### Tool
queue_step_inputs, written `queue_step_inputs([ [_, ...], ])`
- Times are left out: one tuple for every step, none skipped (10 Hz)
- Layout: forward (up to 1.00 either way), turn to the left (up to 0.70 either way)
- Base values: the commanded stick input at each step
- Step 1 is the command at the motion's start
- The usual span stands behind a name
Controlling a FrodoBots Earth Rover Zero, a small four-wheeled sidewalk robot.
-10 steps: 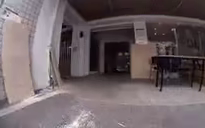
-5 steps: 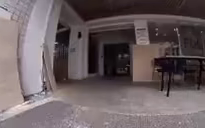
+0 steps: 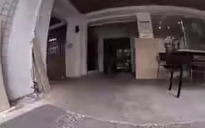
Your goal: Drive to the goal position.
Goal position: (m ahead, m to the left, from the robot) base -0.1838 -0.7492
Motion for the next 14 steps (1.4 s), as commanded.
queue_step_inputs([
  [0.7,0.0],
  [0.7,0.0],
  [0.7,0.0],
  [0.7,0.0],
  [0.7,0.0],
  [0.7,0.0],
  [0.7,0.0],
  [0.7,0.0],
  [0.7,0.0],
  [0.7,0.0],
  [0.7,0.0],
  [0.7,0.0],
  [0.7,0.0],
  [0.7,0.0],
])
